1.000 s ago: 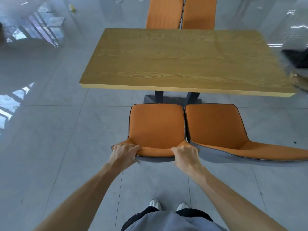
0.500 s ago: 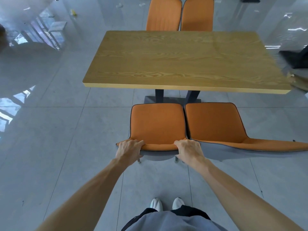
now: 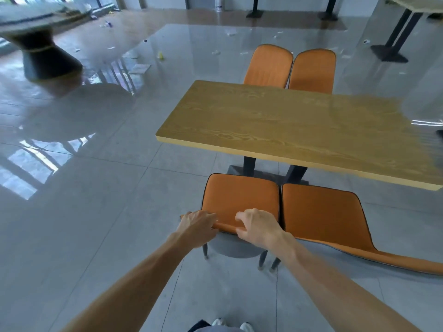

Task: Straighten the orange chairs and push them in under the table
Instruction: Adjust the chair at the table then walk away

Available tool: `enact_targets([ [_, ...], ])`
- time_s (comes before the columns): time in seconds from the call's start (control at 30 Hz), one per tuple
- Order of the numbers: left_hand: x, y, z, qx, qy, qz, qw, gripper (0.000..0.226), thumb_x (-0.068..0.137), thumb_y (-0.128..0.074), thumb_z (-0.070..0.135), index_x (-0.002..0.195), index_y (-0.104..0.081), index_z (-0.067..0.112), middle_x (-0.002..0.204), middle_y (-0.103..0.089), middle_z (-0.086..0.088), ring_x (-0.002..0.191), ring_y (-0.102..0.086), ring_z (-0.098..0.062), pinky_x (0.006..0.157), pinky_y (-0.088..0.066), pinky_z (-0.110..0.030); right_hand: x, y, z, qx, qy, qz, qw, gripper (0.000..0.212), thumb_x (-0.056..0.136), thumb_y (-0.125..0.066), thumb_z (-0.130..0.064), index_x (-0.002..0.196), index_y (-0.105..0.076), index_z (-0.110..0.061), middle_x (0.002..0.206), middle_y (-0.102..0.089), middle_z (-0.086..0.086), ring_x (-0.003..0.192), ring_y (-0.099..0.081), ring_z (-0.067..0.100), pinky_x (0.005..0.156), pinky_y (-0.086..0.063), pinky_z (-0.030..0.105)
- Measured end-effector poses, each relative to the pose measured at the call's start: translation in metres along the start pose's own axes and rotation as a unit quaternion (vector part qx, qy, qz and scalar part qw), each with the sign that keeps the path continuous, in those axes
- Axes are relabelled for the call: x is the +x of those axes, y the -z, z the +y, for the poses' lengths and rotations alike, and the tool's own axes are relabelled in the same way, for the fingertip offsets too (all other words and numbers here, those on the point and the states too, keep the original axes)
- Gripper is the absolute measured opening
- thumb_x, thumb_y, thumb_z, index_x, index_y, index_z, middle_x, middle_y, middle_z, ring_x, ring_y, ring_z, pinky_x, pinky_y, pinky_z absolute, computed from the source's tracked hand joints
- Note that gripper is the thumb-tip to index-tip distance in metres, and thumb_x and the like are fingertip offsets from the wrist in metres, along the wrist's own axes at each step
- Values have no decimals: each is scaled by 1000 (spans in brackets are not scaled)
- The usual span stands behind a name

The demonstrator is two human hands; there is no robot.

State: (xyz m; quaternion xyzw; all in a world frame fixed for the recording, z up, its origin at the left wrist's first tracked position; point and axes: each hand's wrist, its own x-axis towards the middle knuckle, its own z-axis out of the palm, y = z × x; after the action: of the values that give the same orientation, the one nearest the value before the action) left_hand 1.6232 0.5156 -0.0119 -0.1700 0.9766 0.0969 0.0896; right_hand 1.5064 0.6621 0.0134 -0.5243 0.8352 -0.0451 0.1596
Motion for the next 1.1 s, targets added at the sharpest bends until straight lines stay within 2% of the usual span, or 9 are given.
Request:
enact_targets([
  [0.1,-13,9,-4,-5,54,78,995,19,91,-49,19,107,-59,15,97,-67,-5,86,-62,-25,82,-47,-37,12,11,-20,-16,47,82,995,26,94,-50,-32,111,-59,-15,104,-66,5,92,-61,22,85,-49,37],
  [0.2,-28,20,-18,-13,112,140,984,21,91,-50,21,109,-59,15,101,-68,-5,97,-60,-25,86,-43,-38,28,22,-45,-29,90,120,988,29,95,-49,-31,118,-57,-15,108,-65,5,95,-58,22,86,-48,36],
  [0.33,-48,36,-51,-43,164,191,967,29,92,-51,28,119,-57,18,113,-67,-5,109,-57,-26,92,-41,-40,59,29,-81,-34,151,123,980,30,94,-49,-32,115,-58,-13,112,-64,7,100,-57,24,86,-46,37],
  [0.53,-68,50,-123,-79,205,239,946,31,93,-51,28,122,-57,18,118,-66,-6,111,-57,-26,94,-41,-39,125,27,-146,-56,201,93,974,34,93,-48,-31,122,-55,-15,118,-62,6,107,-54,25,92,-45,39],
  [0.77,-60,67,-254,-98,222,245,939,28,92,-51,27,117,-59,15,112,-67,-6,107,-58,-27,90,-44,-39,244,27,-228,-74,200,68,975,35,94,-45,-34,123,-55,-16,121,-60,5,107,-53,24,90,-41,37],
  [1.1,5,97,-403,-111,204,184,955,27,93,-50,27,115,-59,15,109,-68,-6,101,-60,-27,88,-46,-39,382,33,-290,-41,156,34,986,38,94,-47,-36,127,-53,-17,121,-62,4,107,-55,22,91,-43,37],
])
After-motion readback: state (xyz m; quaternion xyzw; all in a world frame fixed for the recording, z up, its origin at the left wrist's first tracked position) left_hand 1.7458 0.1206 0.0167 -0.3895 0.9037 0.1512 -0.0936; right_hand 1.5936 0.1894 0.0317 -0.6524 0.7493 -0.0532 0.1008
